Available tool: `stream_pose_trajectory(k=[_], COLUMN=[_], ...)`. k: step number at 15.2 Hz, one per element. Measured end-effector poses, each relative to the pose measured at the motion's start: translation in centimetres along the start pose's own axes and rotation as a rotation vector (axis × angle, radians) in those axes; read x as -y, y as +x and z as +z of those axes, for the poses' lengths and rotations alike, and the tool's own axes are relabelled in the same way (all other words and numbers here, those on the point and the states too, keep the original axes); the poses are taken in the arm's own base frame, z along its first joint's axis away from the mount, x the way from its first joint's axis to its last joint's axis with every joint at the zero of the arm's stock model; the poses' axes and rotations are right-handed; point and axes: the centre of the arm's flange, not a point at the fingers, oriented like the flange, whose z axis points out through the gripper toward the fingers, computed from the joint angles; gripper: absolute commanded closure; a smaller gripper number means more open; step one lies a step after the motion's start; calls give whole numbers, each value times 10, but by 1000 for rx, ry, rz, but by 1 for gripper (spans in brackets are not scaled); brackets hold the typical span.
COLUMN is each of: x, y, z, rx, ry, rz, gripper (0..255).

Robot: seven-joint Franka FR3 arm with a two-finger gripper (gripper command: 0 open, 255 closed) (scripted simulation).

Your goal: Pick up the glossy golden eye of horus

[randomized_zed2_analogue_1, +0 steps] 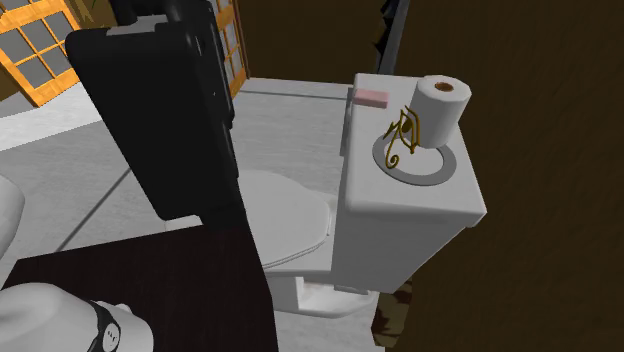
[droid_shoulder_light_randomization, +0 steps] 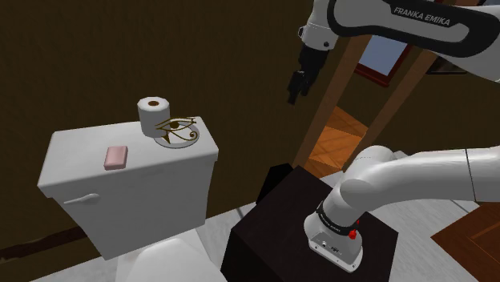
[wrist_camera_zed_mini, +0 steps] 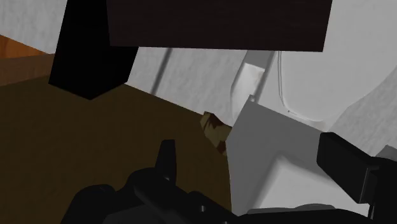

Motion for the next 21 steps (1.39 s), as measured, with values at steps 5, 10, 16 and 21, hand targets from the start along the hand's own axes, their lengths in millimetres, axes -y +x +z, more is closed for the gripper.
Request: stream_pose_trajectory(k=[5,10,16,21], x=[6,28,64,101], y=[39,109,179,234], z=[8,20,42,66], rx=[17,42,75,101], ry=[-19,-51,-90,-122], rz=[-98,-262,-460,-625], gripper=[0,0,0,0])
